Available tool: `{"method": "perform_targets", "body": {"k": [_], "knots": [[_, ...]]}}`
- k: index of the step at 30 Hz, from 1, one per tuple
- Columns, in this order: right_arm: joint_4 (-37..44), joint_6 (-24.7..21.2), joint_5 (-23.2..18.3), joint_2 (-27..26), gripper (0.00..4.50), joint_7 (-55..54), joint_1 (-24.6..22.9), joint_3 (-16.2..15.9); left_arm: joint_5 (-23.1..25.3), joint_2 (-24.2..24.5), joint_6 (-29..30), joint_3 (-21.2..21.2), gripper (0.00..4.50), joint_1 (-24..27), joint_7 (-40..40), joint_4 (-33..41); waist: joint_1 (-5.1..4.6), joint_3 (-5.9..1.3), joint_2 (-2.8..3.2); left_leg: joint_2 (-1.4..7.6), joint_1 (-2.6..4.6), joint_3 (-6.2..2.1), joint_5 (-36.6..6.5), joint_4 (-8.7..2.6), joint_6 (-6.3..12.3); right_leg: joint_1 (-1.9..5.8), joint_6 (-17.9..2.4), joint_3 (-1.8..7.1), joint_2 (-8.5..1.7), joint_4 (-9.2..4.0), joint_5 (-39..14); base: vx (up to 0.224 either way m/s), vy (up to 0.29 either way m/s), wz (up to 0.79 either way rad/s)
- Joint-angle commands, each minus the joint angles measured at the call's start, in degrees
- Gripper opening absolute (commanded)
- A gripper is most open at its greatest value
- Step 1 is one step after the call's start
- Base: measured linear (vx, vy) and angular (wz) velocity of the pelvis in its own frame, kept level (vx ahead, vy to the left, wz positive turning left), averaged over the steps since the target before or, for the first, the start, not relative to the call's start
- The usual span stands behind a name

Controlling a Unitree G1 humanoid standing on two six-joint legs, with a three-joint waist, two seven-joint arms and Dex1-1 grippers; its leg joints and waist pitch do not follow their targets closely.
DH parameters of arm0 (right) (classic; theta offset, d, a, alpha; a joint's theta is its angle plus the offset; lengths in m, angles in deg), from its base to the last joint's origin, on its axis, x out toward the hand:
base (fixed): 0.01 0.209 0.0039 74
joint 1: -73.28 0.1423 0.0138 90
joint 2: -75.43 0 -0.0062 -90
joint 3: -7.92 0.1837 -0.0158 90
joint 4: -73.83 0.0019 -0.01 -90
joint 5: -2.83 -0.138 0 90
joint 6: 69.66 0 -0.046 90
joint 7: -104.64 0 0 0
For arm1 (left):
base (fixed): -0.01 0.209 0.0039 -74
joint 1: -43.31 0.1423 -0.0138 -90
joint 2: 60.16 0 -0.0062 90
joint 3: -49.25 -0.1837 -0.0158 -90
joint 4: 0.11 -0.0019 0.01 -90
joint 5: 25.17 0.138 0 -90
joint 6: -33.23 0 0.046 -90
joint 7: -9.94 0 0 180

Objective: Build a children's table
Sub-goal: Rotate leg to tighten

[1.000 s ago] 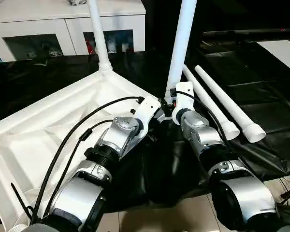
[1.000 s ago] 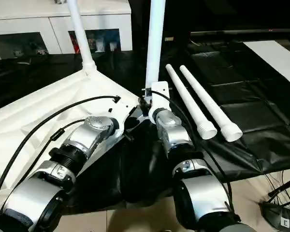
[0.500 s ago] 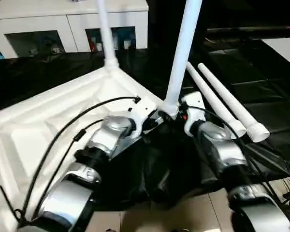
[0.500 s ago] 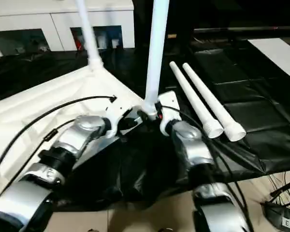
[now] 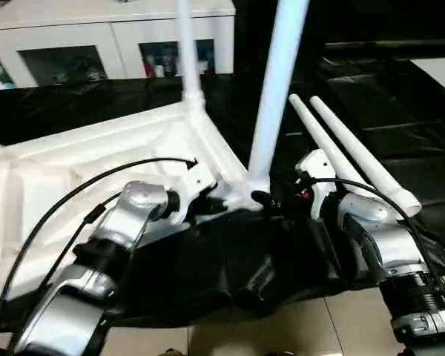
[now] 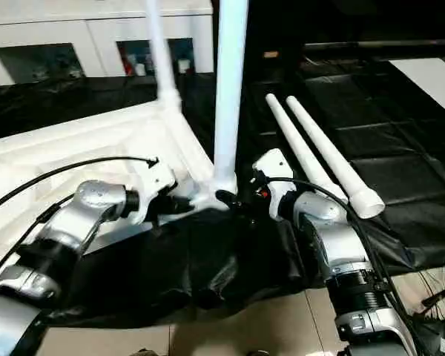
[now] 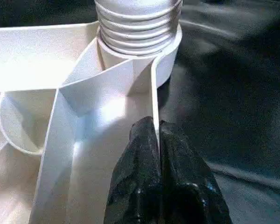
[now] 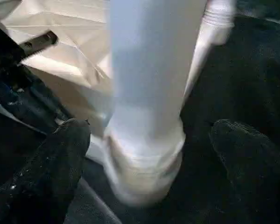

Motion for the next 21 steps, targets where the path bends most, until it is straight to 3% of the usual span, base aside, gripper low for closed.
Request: {"method": "perform_targets", "body": {"k": [1,8,15,17,21], "knots": [[1.3,-0.2,-0.2,0.8,4.47,1.4,-0.9,-1.0,-1.1,0.5,-1.4,-1.5,0.0,0.1,4.2,3.0,0.05,-4.16,0.08,3.62,0.58,-0.82,-0.9,-3.65,9.05,3.82,-16.5,2.64,-3.48,-2.27,-0.4,0.0,0.0,0.0],[1.2,0.6,0.5,1.3,4.47,4.2,-1.7,-2.8,-0.9,2.2,-1.1,-1.7,0.0,0.9,6.2,4.4,0.71,-4.11,-0.17,3.48,0.53,-0.77,-3.0,-3.81,6.79,4.06,-15.7,2.76,-3.62,-2.42,-2.6,0.0,0.0,0.0],[-1.9,2.5,0.8,-0.2,4.47,3.2,-0.2,-3.2,-1.1,2.5,-0.8,-1.8,0.0,1.1,6.3,4.9,0.85,-4.56,-0.22,3.27,0.41,-0.75,0.1,-3.36,7.76,4.12,-16.0,2.66,-3.59,-1.87,0.7,0.0,0.0,0.0],[-3.1,3.2,1.3,-0.5,4.13,3.3,0.2,-3.7,-1.1,2.3,-0.7,-1.8,0.0,1.2,6.2,5.2,0.92,-4.59,-0.25,3.29,0.46,-0.71,0.1,-3.33,7.74,4.12,-16.1,2.67,-3.54,-1.9,0.3,0.0,0.0,0.0],[-3.9,3.4,1.3,-0.6,4.03,3.5,0.5,-4.1,-1.0,2.2,-0.4,-1.8,0.0,1.3,6.0,5.4,0.94,-4.54,-0.26,3.27,0.39,-0.74,-0.4,-3.3,7.53,4.15,-15.9,2.66,-3.56,-1.9,-0.7,0.0,0.0,0.0]]}}
